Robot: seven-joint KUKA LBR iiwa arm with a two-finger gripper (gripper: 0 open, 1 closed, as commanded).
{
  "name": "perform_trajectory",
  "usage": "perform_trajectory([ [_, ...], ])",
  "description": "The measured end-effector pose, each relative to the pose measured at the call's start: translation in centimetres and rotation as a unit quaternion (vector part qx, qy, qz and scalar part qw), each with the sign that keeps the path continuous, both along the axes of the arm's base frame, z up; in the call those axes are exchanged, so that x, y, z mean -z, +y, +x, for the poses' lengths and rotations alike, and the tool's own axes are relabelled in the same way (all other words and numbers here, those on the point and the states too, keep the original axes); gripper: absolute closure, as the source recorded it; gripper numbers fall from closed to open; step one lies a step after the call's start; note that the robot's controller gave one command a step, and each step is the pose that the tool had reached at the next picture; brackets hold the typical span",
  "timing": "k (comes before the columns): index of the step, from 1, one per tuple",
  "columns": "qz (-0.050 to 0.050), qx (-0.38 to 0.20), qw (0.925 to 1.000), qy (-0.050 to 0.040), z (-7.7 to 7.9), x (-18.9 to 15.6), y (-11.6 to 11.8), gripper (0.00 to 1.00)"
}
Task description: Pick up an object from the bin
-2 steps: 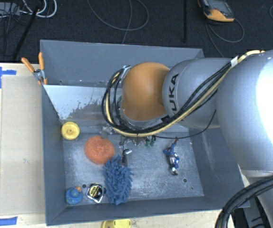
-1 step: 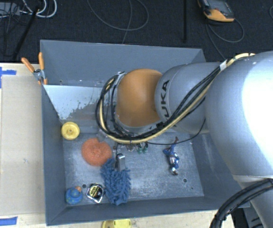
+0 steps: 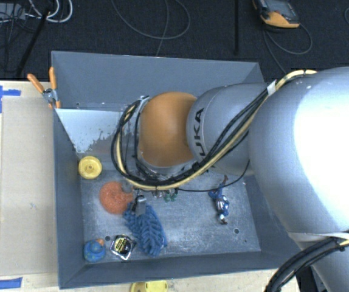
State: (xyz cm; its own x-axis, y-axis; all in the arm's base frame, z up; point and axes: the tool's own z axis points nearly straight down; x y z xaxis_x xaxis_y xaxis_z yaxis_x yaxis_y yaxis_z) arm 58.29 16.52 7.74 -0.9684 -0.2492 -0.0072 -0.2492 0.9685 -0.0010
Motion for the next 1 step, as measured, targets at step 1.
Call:
perform_trajectory([
  [1,0.0,0.0,1.0,0.0,0.0,0.0,0.0,1.0],
])
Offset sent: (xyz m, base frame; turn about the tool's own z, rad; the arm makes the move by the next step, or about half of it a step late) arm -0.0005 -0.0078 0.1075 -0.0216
